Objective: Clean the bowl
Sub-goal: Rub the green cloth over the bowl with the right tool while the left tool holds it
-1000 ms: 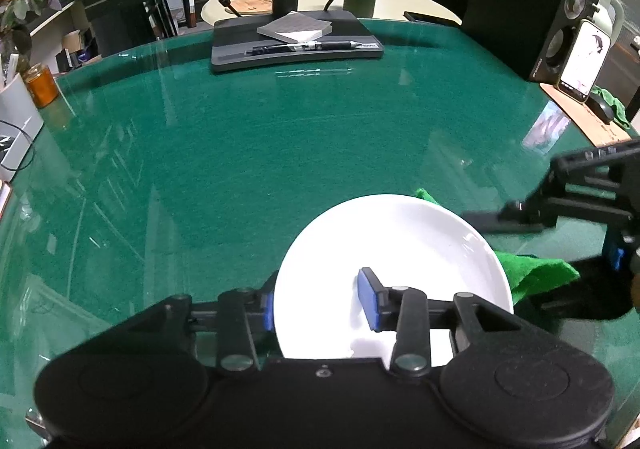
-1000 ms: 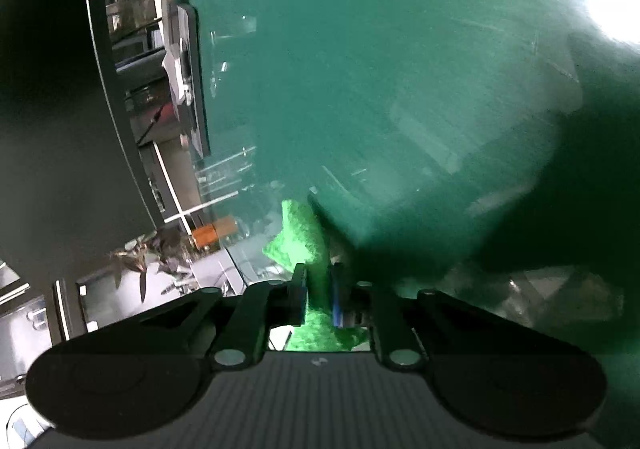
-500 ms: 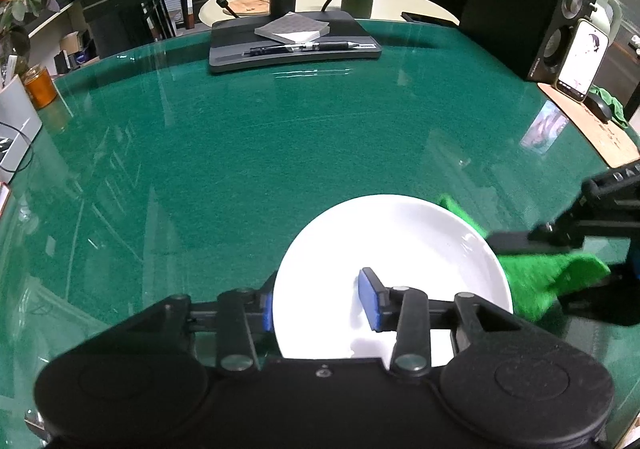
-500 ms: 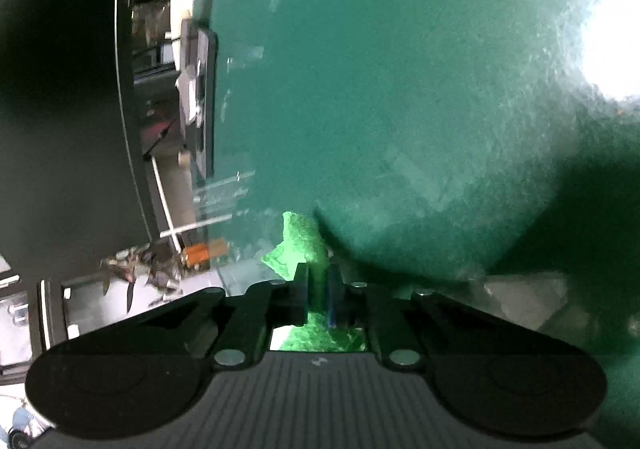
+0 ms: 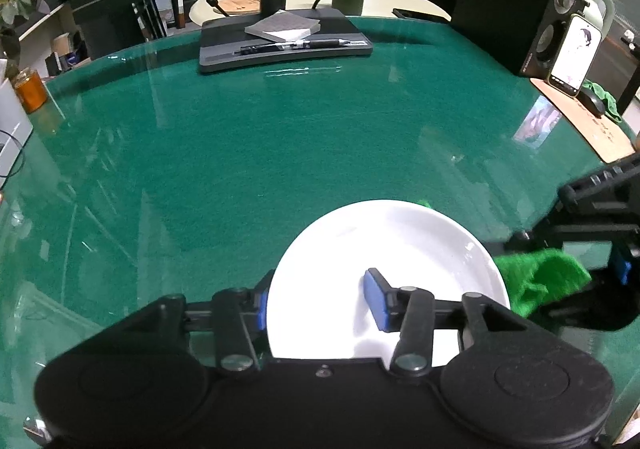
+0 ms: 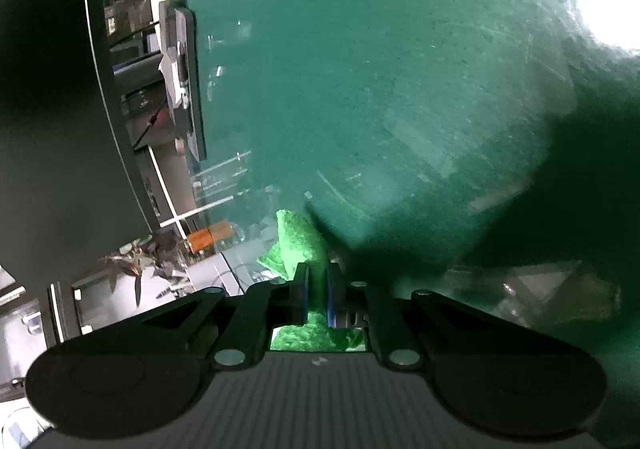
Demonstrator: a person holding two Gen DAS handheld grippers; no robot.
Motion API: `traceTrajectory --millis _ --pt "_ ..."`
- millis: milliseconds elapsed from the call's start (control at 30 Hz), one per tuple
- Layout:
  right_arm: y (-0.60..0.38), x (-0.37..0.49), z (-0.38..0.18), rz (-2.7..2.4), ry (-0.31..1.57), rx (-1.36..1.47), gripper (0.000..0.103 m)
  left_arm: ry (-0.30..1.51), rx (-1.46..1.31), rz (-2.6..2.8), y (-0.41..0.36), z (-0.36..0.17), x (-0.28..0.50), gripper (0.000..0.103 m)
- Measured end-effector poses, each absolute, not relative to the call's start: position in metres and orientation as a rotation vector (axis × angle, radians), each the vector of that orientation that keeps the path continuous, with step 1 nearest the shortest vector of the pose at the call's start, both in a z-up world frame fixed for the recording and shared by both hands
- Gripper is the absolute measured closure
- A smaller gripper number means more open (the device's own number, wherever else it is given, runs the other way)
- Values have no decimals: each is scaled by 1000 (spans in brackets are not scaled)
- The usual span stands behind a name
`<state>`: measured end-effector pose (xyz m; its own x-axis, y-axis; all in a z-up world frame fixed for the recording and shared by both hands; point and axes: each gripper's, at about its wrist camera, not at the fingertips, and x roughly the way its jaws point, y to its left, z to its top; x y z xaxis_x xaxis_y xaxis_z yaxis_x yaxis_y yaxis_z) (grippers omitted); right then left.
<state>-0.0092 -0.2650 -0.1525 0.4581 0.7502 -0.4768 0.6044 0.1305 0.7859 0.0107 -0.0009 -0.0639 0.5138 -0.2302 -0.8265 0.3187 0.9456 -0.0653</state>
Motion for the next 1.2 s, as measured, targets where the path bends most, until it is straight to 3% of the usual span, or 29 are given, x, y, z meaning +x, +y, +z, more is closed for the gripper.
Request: traceTrajectory --millis 1200 --pt "-248 15 -150 122 1229 1514 94 979 104 -348 -3 -64 9 53"
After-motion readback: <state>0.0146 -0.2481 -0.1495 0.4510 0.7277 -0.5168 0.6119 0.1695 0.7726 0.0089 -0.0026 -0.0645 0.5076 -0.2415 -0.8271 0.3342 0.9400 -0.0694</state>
